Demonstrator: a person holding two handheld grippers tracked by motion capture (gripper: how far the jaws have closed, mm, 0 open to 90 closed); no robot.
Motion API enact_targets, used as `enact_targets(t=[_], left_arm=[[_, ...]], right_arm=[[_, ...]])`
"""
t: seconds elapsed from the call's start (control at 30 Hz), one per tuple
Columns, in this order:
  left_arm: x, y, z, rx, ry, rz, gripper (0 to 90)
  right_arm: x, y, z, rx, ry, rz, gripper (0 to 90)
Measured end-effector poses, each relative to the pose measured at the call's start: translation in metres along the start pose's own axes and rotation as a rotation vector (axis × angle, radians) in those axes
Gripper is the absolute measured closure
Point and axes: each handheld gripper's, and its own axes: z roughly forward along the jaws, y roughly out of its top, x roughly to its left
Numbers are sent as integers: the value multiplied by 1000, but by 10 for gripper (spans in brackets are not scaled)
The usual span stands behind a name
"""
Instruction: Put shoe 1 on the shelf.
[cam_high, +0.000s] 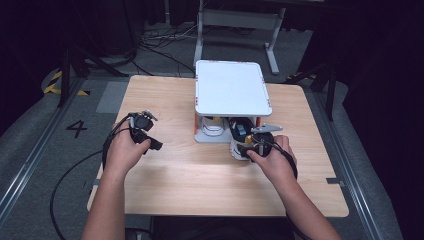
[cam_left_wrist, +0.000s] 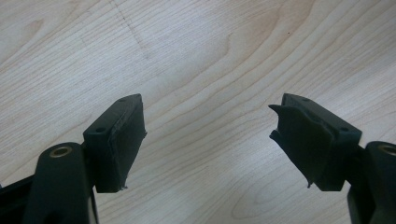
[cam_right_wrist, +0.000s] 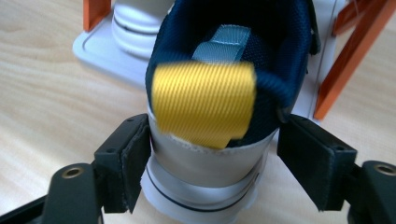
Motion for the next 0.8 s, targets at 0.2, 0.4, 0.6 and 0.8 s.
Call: enact_targets(t=[0.2,0.4,0.6,0.8], left_arm=[[3,-2,-2,-10,0,-7,245],[1,-2,-3,-12,3,-7,245],[-2,-1,-2,-7,-1,5,245],[2,-5,-2,-3,3,-8,244]], right_arm=[[-1,-1,-8,1,15,-29,275],[3,-15,-33,65,27,-78,513],[5,-12,-27,26,79,-135,726],[-3,-2,-8,-39,76,-118,724]])
